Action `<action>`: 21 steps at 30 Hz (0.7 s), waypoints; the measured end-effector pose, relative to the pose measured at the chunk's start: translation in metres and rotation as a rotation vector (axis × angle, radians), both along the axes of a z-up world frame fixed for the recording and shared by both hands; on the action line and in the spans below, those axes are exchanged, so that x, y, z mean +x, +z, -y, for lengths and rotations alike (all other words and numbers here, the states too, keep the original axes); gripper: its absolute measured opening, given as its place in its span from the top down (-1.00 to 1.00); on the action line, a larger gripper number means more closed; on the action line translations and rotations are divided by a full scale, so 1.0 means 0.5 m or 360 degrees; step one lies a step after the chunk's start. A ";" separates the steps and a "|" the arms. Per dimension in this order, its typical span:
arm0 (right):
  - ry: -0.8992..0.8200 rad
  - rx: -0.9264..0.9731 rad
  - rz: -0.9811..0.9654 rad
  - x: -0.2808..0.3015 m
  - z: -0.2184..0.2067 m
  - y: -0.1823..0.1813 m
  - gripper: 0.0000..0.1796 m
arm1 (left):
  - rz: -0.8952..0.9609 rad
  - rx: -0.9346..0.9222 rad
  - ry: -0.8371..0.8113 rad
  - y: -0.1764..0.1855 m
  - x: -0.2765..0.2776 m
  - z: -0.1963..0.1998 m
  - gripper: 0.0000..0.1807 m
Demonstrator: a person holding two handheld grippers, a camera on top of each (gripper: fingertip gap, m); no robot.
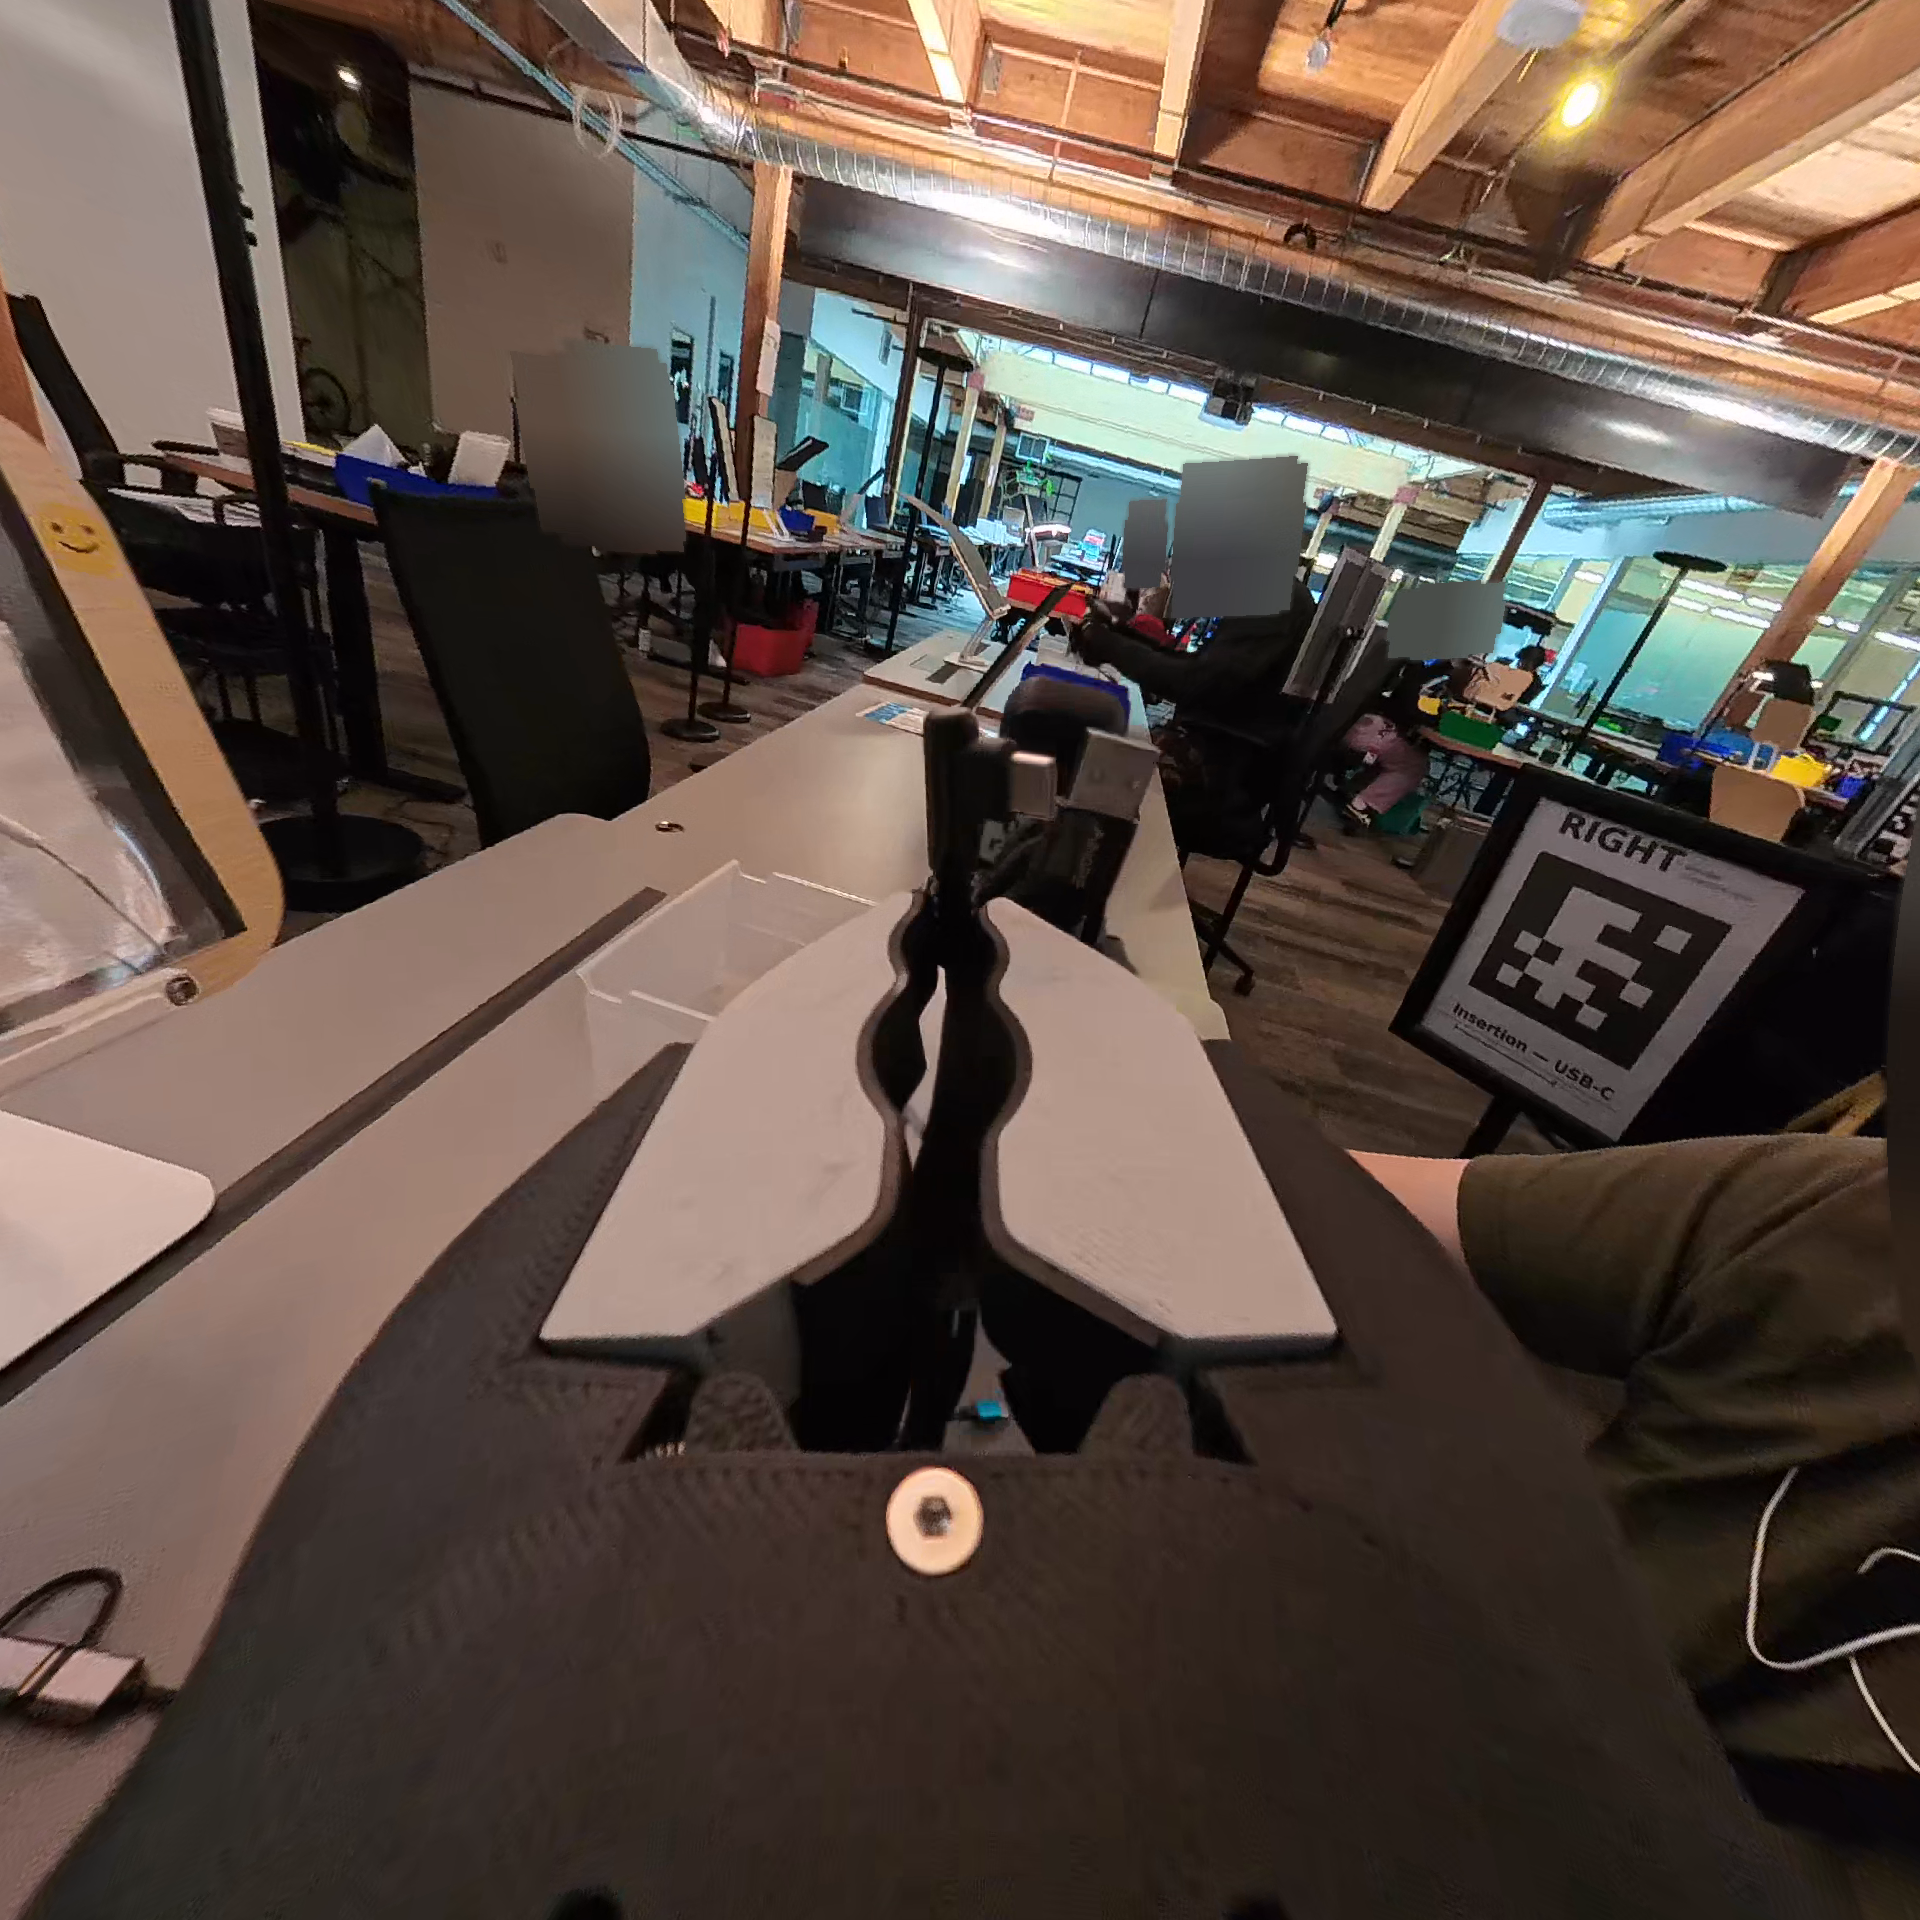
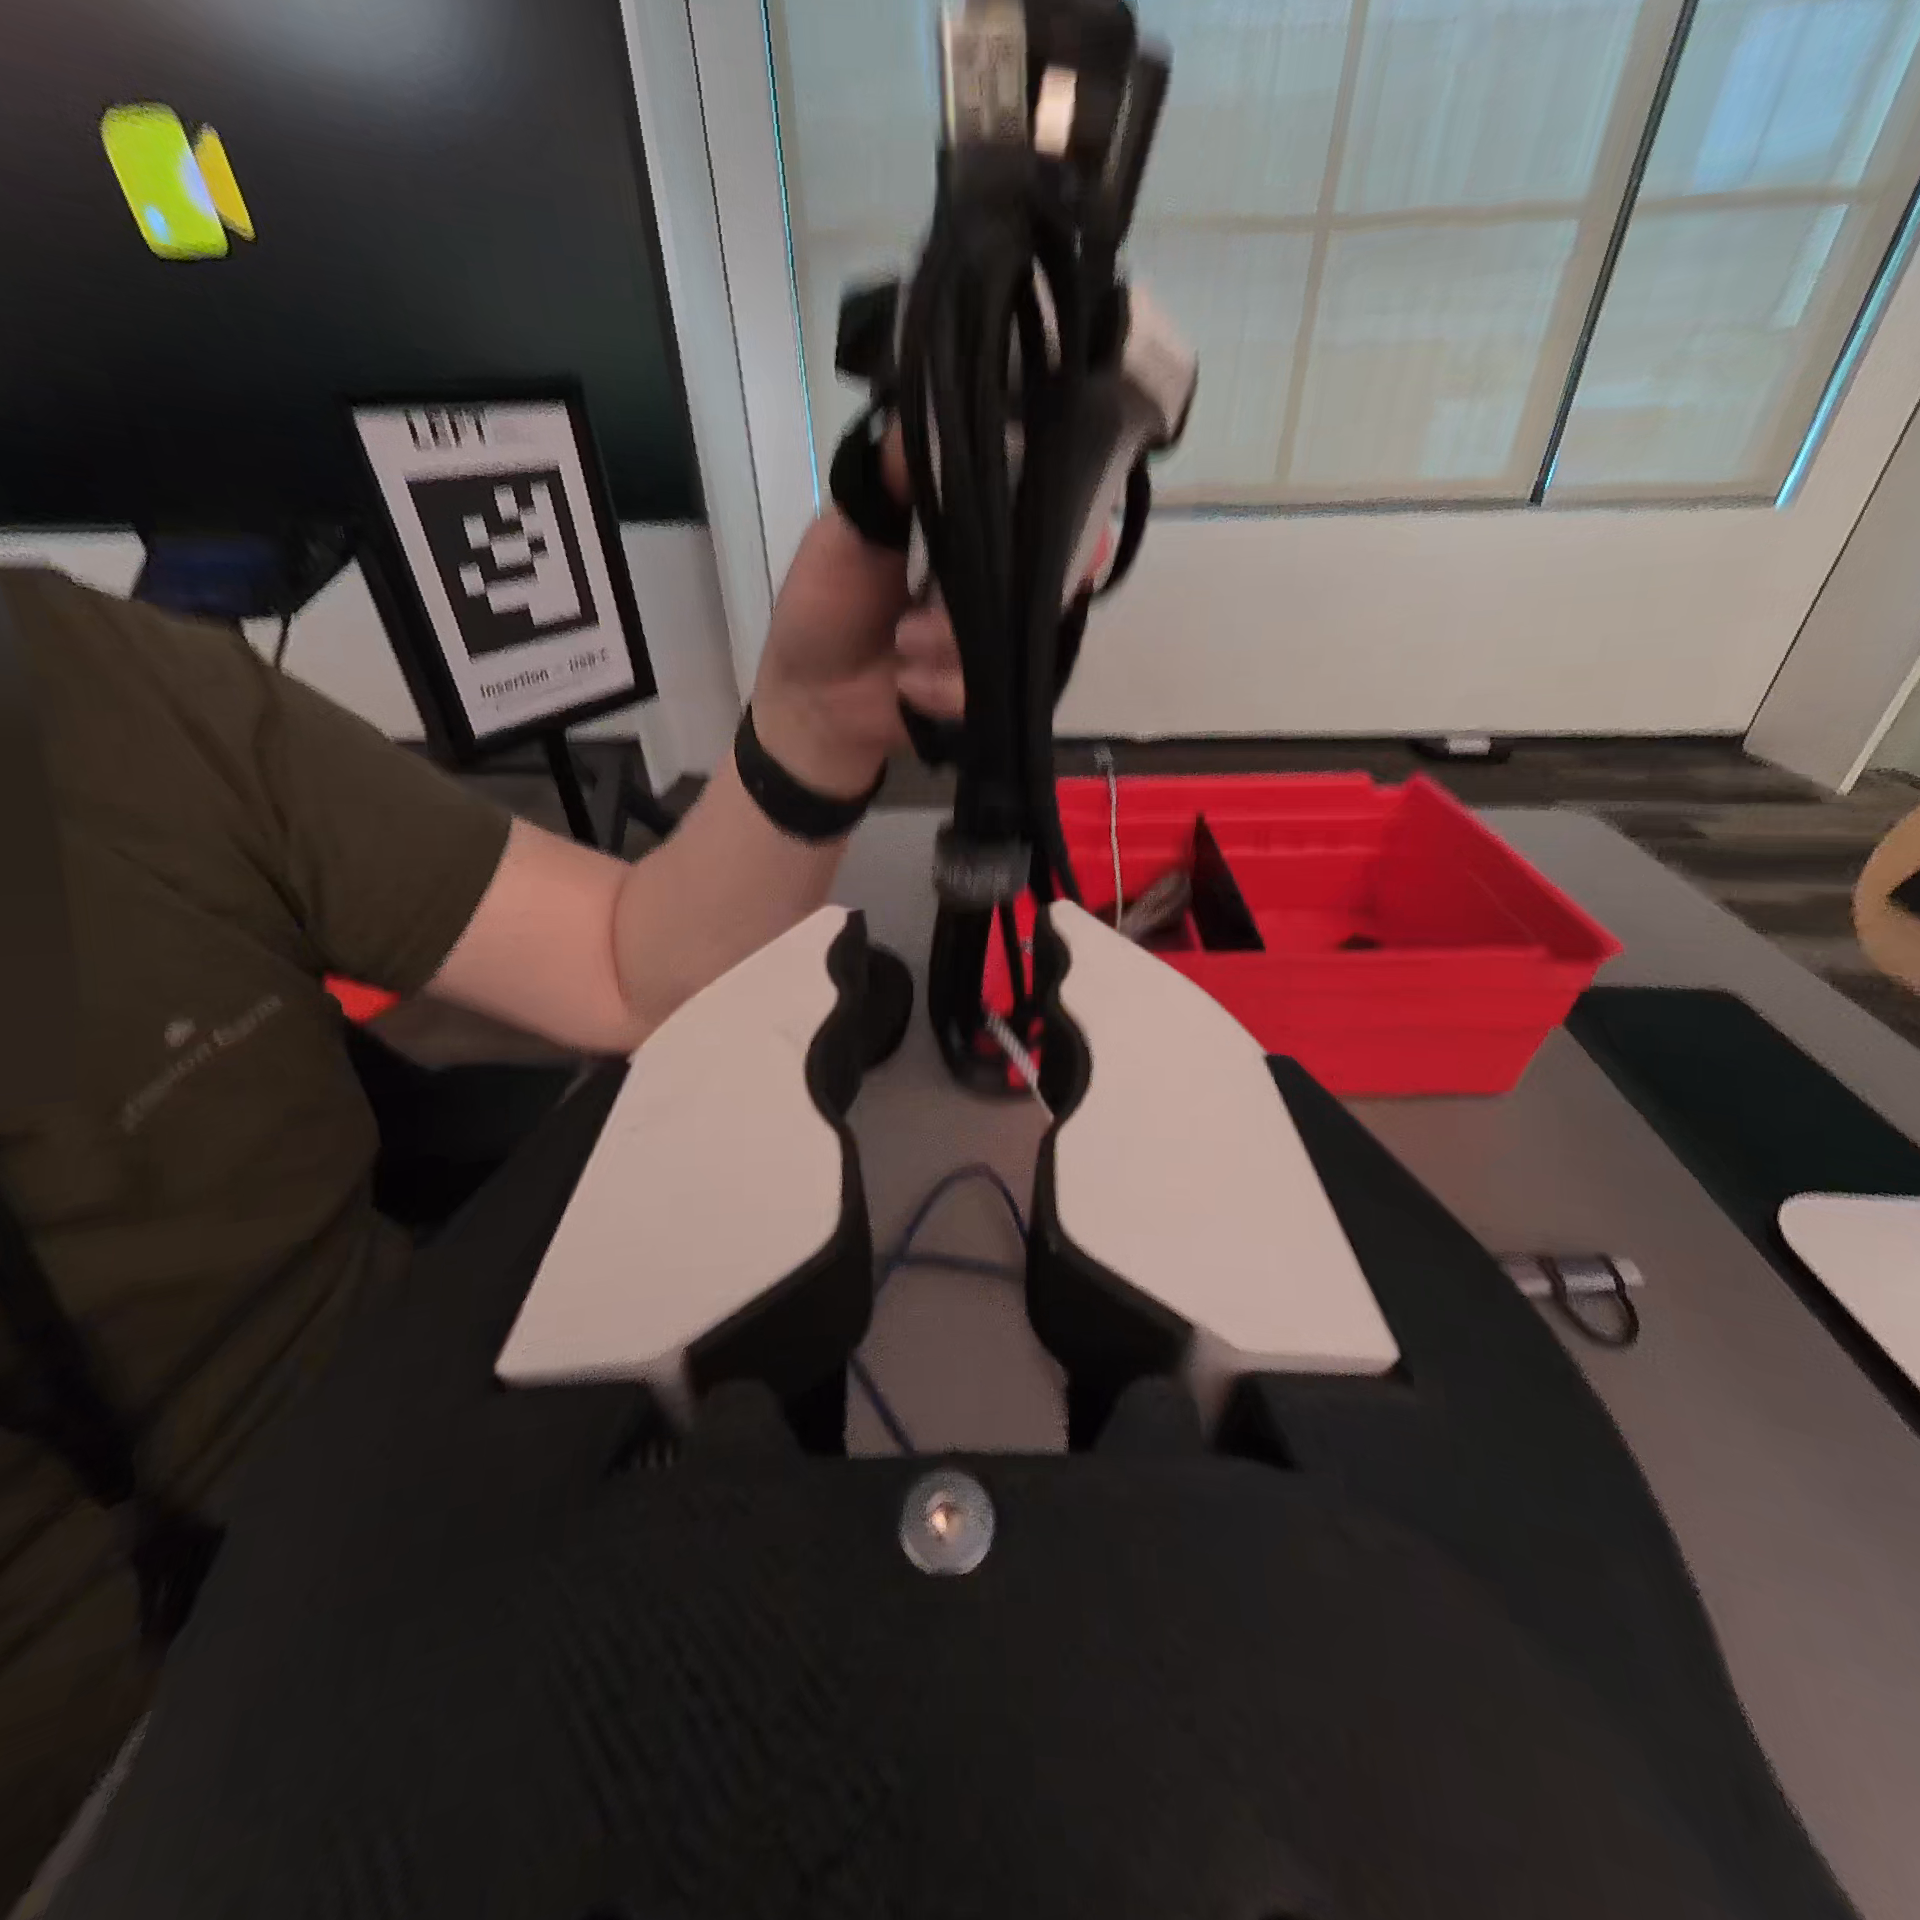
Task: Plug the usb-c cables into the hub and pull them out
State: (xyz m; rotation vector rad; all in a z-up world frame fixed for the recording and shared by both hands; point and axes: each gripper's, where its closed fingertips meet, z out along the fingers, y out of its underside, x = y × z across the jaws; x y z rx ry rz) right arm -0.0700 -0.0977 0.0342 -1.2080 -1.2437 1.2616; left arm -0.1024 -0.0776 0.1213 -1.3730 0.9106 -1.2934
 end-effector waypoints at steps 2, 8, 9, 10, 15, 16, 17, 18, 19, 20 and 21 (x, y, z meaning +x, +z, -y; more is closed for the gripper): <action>0.0007 0.0015 0.0213 -0.001 -0.012 -0.059 0.63 | 0.0007 0.0003 -0.0004 0.007 -0.015 0.001 0.93; -0.0215 0.0232 0.0710 -0.020 -0.073 -0.201 0.57 | 0.0007 0.0068 0.0002 0.024 -0.040 0.012 0.93; -0.0219 0.0262 0.0678 -0.032 -0.072 -0.204 0.57 | 0.0008 0.0072 -0.0013 0.025 -0.042 0.016 0.93; -0.0213 0.0274 0.0626 -0.047 -0.068 -0.201 0.56 | -0.0004 0.0070 -0.0038 0.024 -0.041 0.021 0.93; -0.0386 0.0357 0.0697 -0.070 -0.084 -0.201 0.96 | -0.0124 0.0076 -0.0098 0.004 -0.024 0.035 0.93; -0.0397 0.0336 0.0667 -0.068 -0.083 -0.190 0.96 | -0.0163 0.0077 -0.0102 -0.003 -0.021 0.036 0.92; -0.0411 0.0299 0.0601 -0.065 -0.084 -0.171 0.96 | -0.0193 0.0080 -0.0102 -0.009 -0.020 0.035 0.93; -0.0413 0.0242 0.0547 -0.059 -0.083 -0.154 0.96 | -0.0212 0.0081 -0.0101 -0.013 -0.019 0.033 0.93; -0.0401 0.0186 0.0534 -0.052 -0.083 -0.145 0.96 | -0.0220 0.0076 -0.0102 -0.016 -0.020 0.031 0.93; -0.0385 0.0153 0.0571 -0.044 -0.082 -0.148 0.96 | -0.0213 0.0068 -0.0098 -0.016 -0.022 0.028 0.93; -0.0402 0.0137 0.0660 -0.033 -0.088 -0.161 0.96 | -0.0208 0.0058 -0.0097 -0.016 -0.025 0.025 0.93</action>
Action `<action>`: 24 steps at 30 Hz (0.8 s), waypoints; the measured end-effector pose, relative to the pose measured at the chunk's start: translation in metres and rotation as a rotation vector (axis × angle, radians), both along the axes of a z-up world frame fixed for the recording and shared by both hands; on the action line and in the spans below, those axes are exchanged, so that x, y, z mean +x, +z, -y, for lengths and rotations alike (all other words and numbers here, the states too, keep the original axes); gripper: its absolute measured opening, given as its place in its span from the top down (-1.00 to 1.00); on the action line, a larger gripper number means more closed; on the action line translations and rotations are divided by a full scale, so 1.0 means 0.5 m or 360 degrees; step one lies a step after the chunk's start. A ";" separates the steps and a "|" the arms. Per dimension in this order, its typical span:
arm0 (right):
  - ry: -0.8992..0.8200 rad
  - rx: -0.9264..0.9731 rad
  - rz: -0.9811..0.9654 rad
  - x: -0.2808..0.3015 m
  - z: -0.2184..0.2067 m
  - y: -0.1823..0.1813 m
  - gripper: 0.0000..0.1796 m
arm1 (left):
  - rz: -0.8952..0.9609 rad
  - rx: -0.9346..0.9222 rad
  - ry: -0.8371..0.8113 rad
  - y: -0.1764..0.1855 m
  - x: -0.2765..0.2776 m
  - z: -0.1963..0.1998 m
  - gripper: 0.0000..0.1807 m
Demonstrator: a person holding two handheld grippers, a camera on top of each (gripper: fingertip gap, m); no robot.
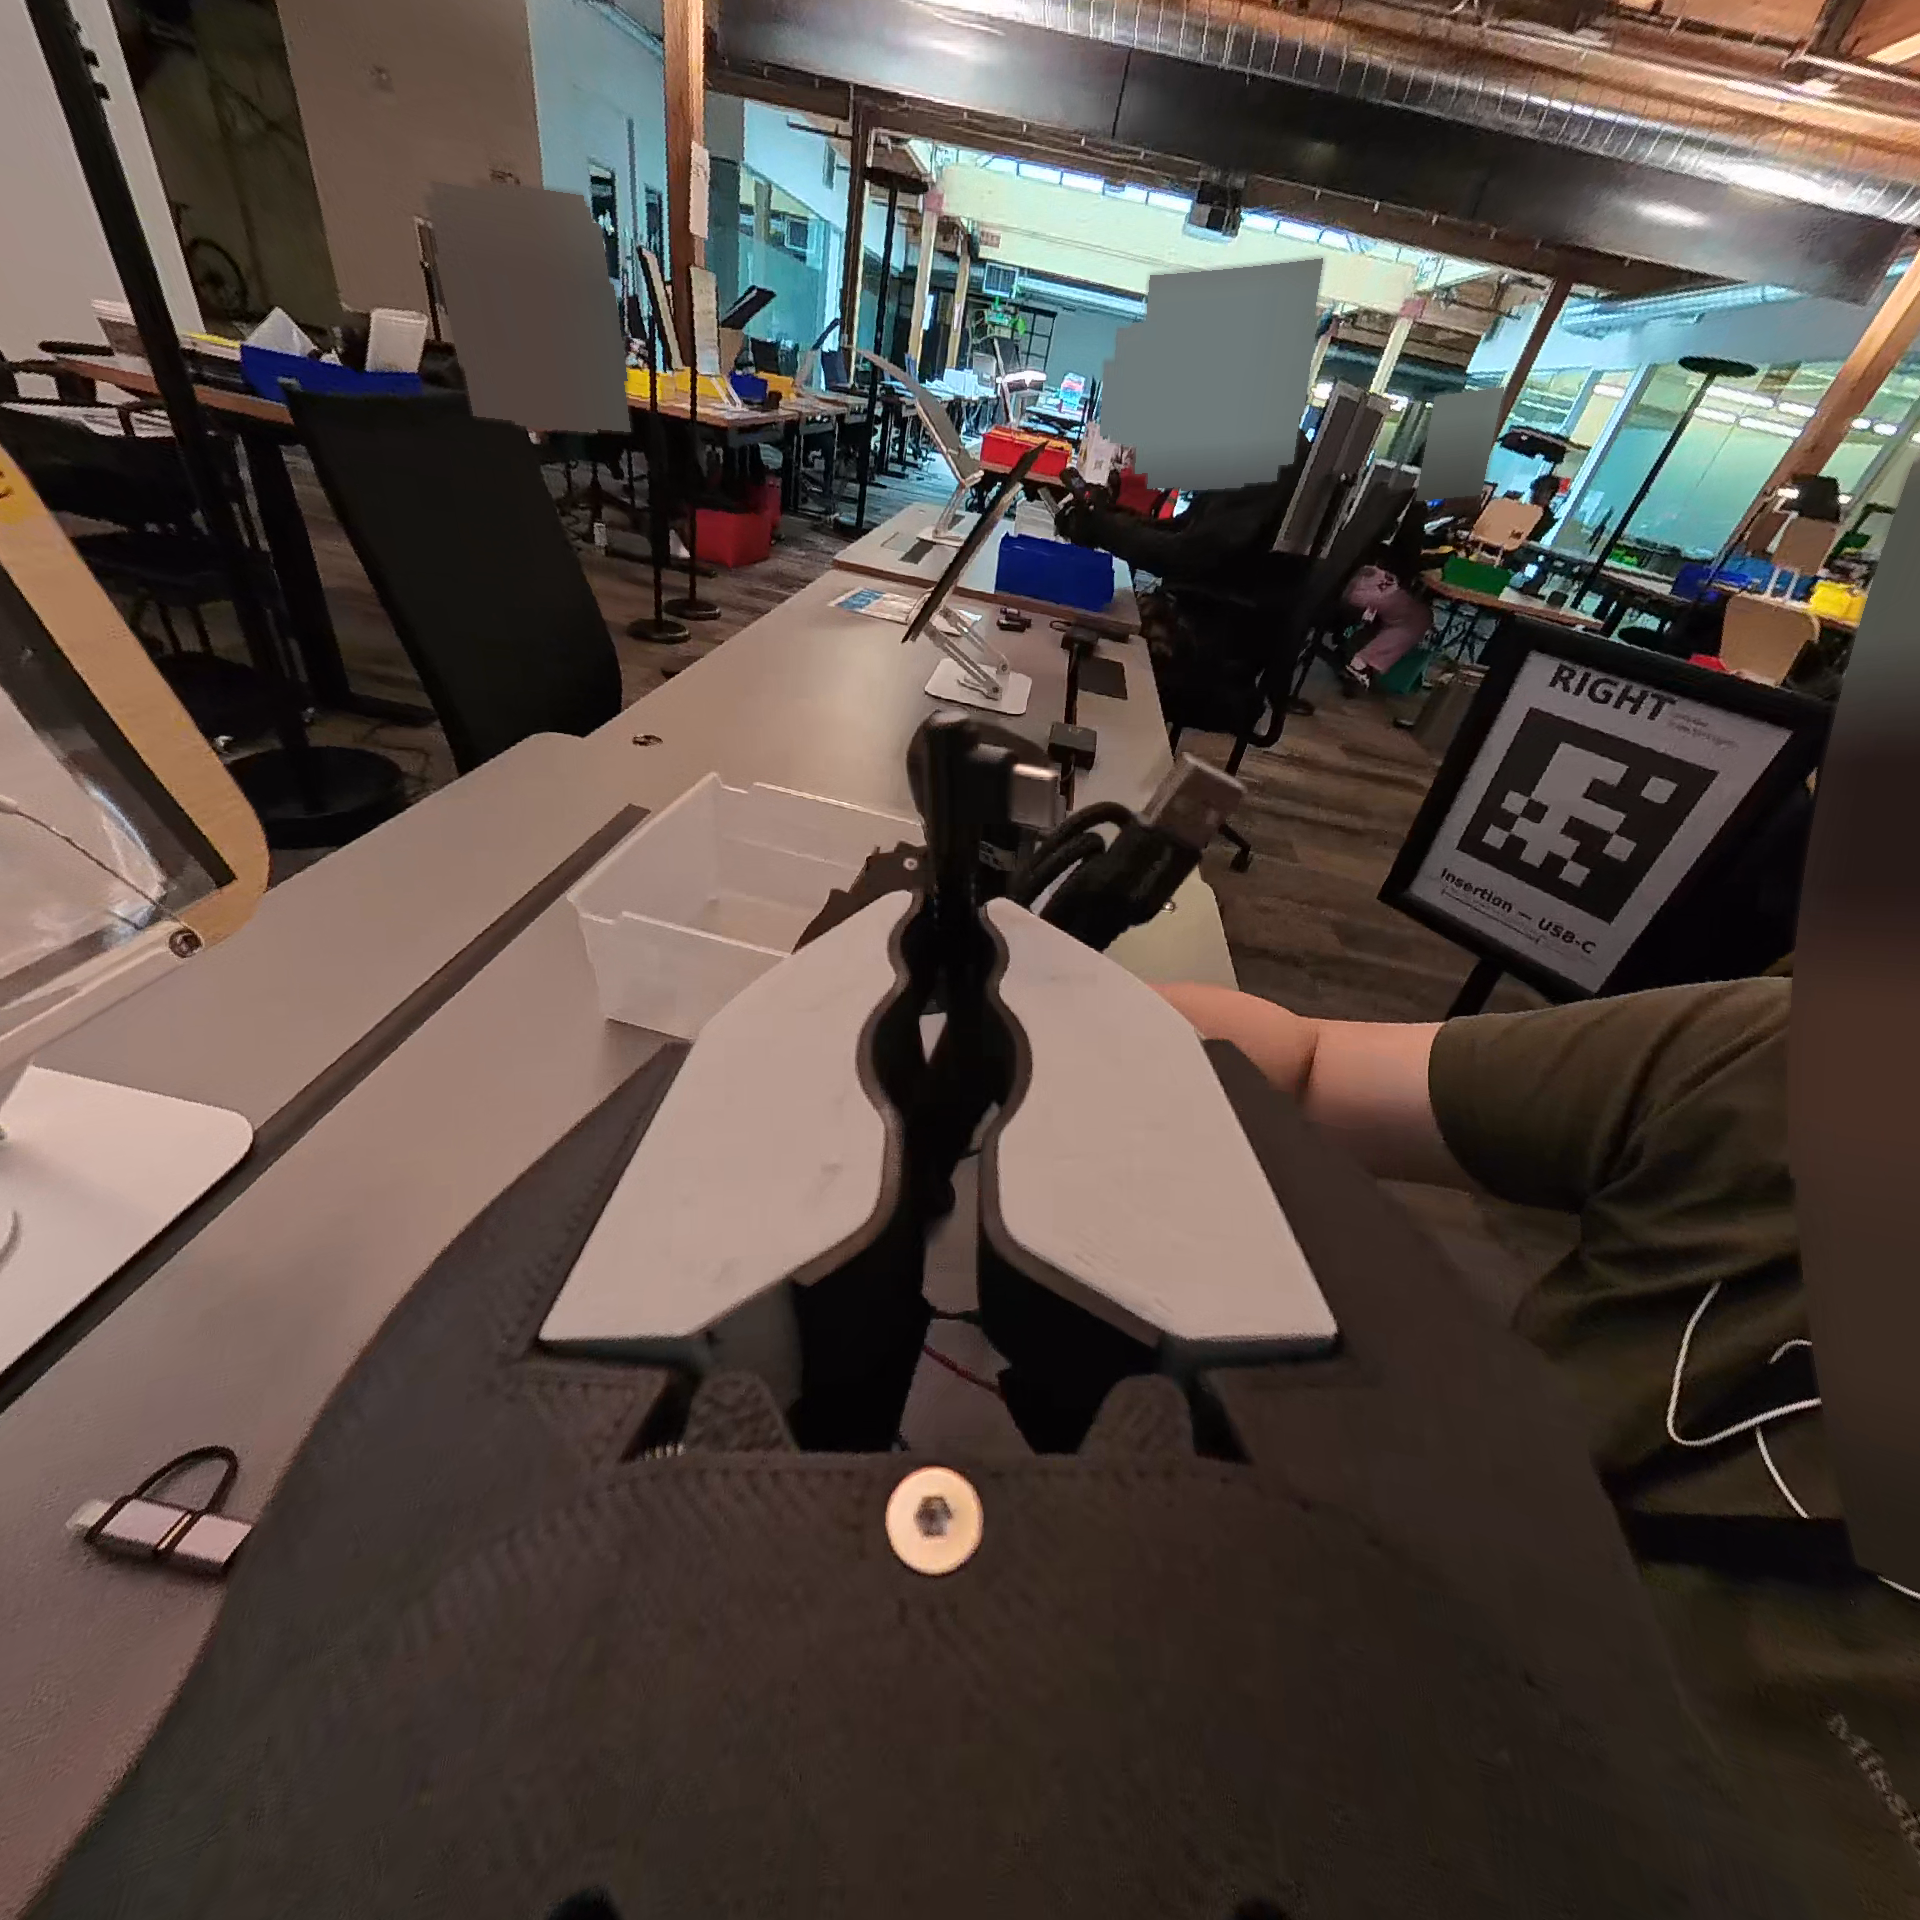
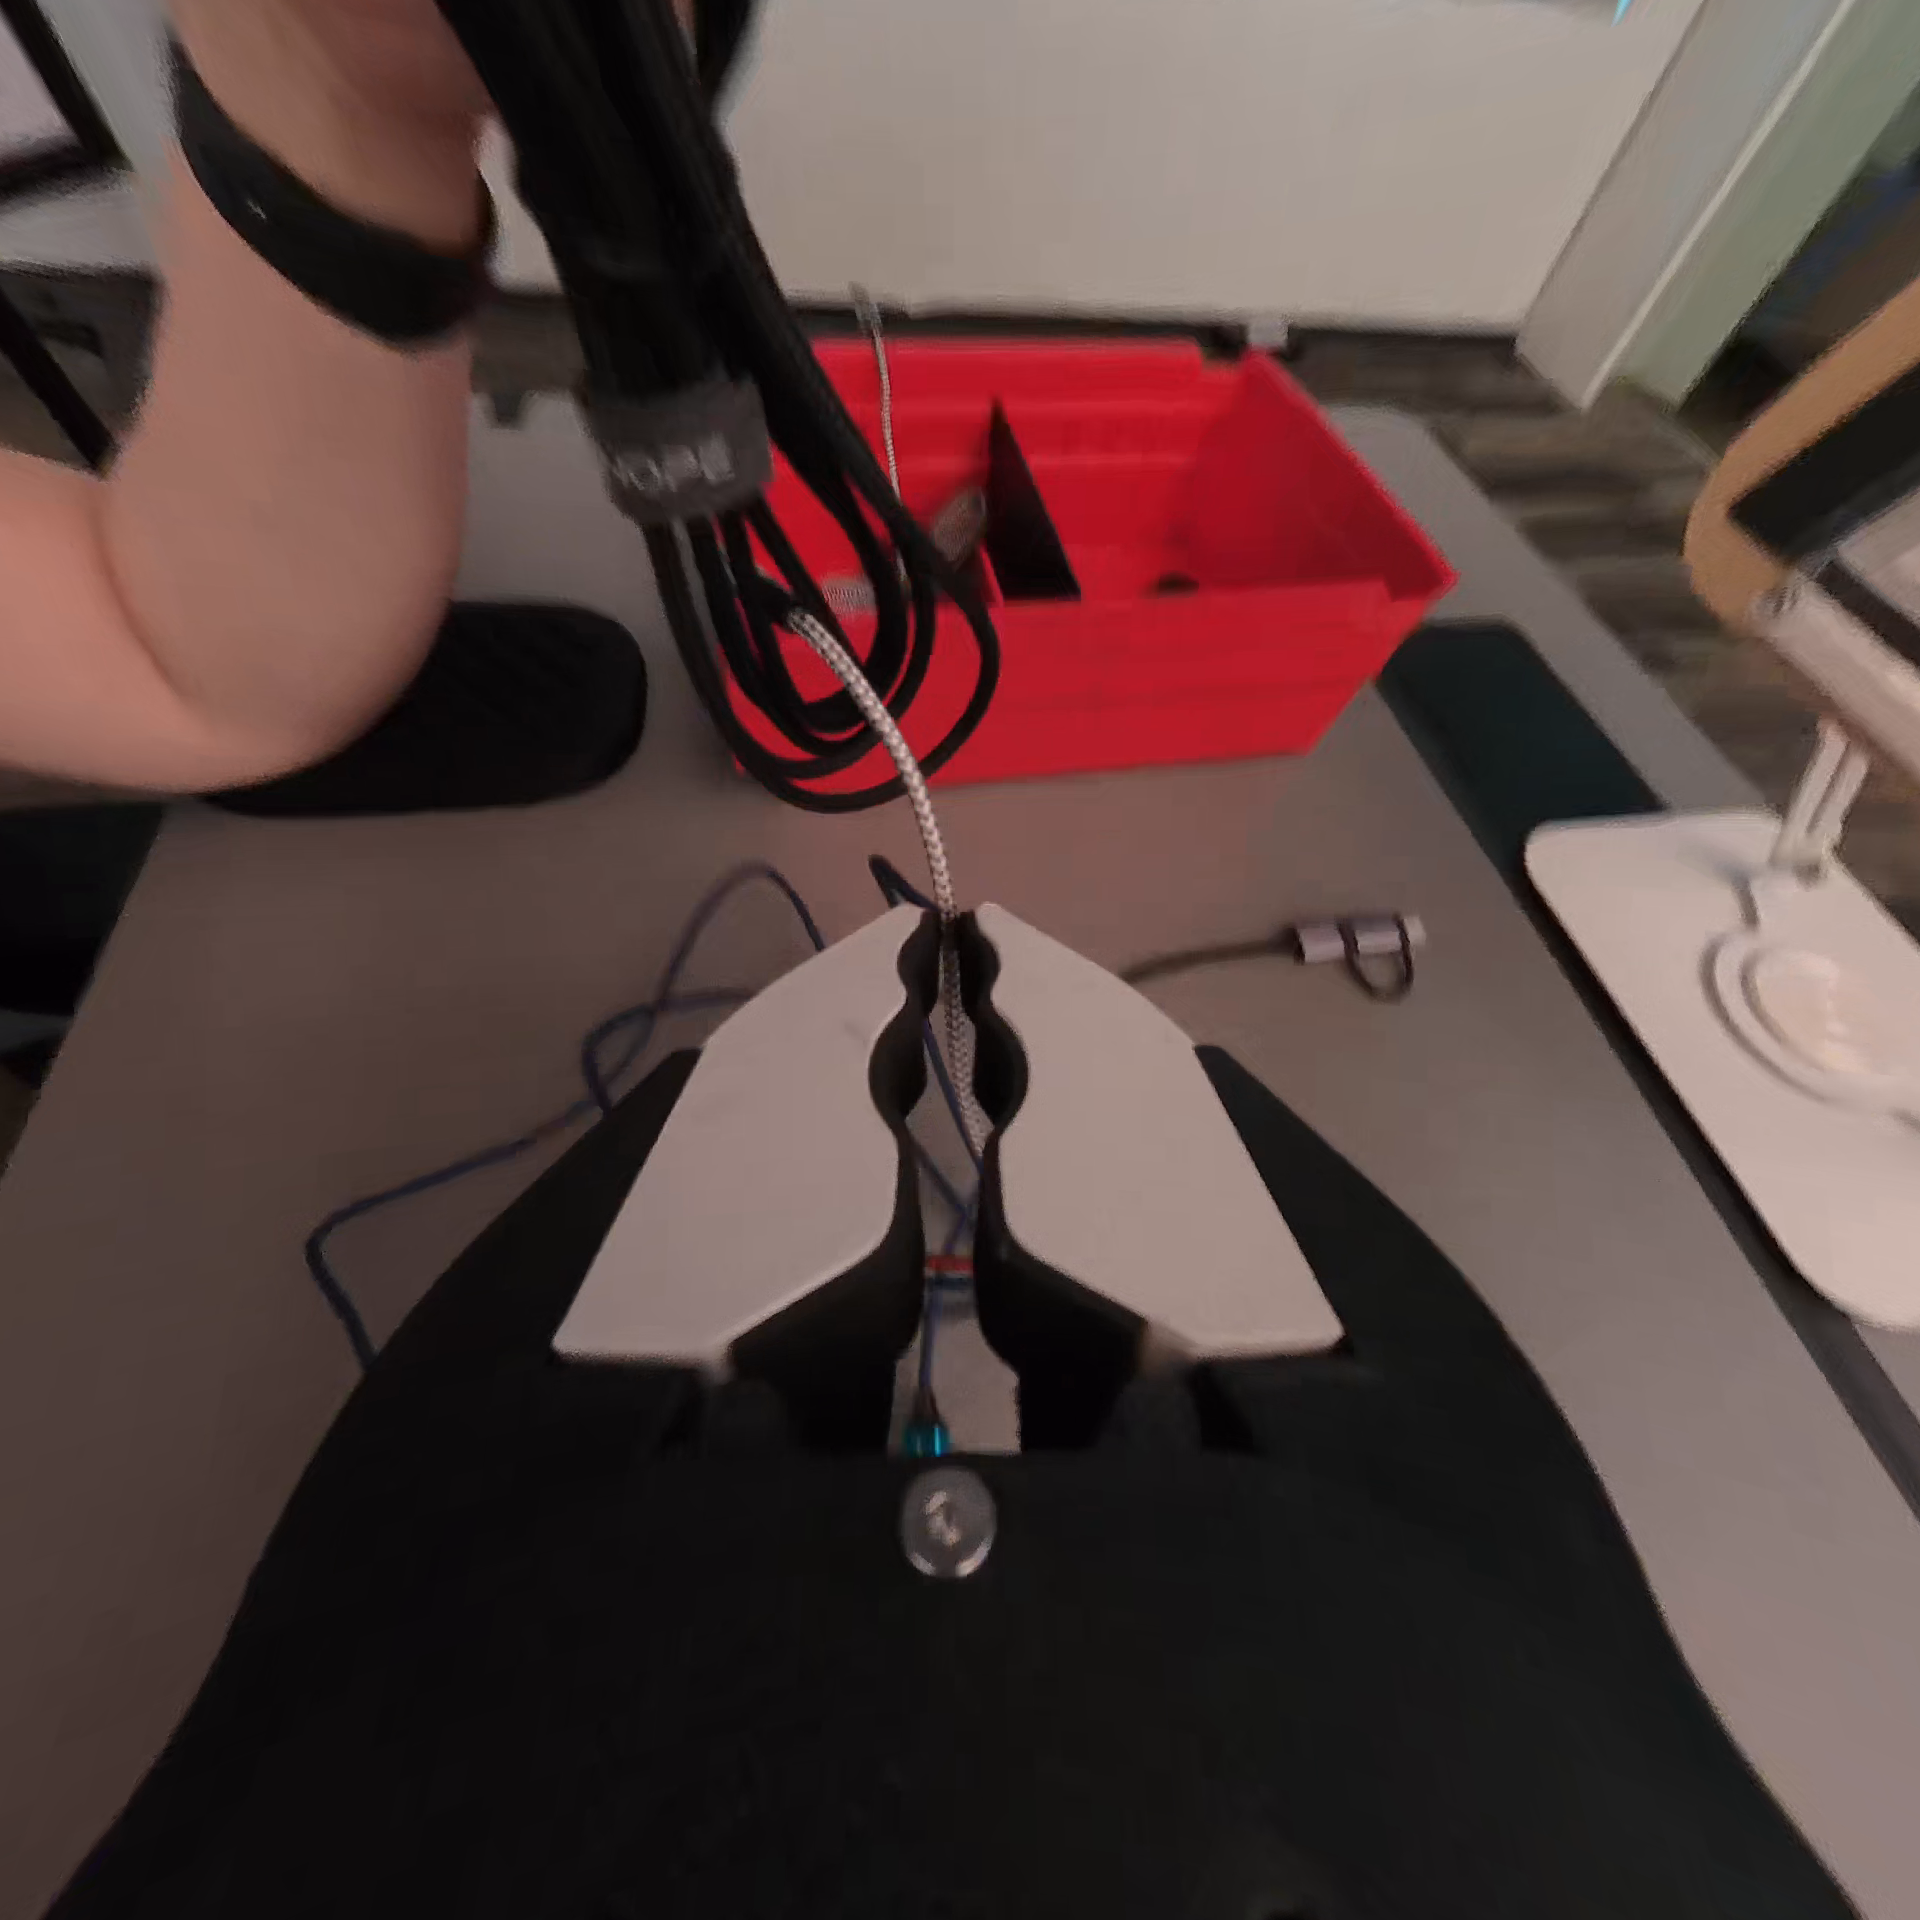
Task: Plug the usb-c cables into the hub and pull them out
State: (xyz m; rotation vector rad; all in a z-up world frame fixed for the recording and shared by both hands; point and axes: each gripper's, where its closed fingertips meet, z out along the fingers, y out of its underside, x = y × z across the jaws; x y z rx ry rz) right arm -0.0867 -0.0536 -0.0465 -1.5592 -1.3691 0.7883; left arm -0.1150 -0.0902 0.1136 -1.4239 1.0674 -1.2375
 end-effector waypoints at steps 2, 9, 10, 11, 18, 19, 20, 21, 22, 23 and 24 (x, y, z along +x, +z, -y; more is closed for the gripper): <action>-0.0156 -0.0052 0.0283 0.030 -0.027 -0.050 0.97 | -0.0011 -0.0009 0.0017 0.000 -0.011 -0.006 0.93; -0.0127 -0.0538 -0.0107 -0.007 -0.005 -0.010 0.96 | -0.0094 0.0034 0.0063 -0.010 -0.033 -0.010 0.94; -0.0147 -0.0591 -0.0213 -0.005 -0.009 0.009 0.97 | -0.0145 0.0035 0.0065 -0.019 -0.031 -0.011 0.94; -0.0225 -0.0599 -0.0268 0.003 -0.024 0.017 0.97 | -0.0192 0.0046 0.0075 -0.029 -0.029 -0.014 0.94; -0.0123 -0.0679 0.0400 0.041 0.022 -0.096 0.95 | -0.0120 0.0002 0.0091 -0.022 -0.029 -0.027 0.93; 0.0002 -0.0719 0.0474 0.031 0.055 -0.111 0.94 | -0.0109 -0.0004 0.0091 -0.021 -0.030 -0.027 0.93; 0.0133 -0.0773 0.0504 0.016 0.088 -0.120 0.93 | -0.0106 -0.0010 0.0085 -0.021 -0.031 -0.027 0.93; 0.0256 -0.0851 0.0506 0.002 0.118 -0.123 0.89 | -0.0105 -0.0015 0.0076 -0.022 -0.030 -0.026 0.93; 0.0314 -0.0906 0.0471 -0.012 0.131 -0.117 0.82 | -0.0100 -0.0019 0.0058 -0.022 -0.028 -0.024 0.93; 0.0302 -0.0947 0.0410 -0.024 0.127 -0.103 0.76 | -0.0093 -0.0024 0.0029 -0.021 -0.024 -0.019 0.93; 0.0303 -0.0982 0.0349 -0.027 0.122 -0.085 0.73 | -0.0087 -0.0033 -0.0008 -0.021 -0.020 -0.013 0.93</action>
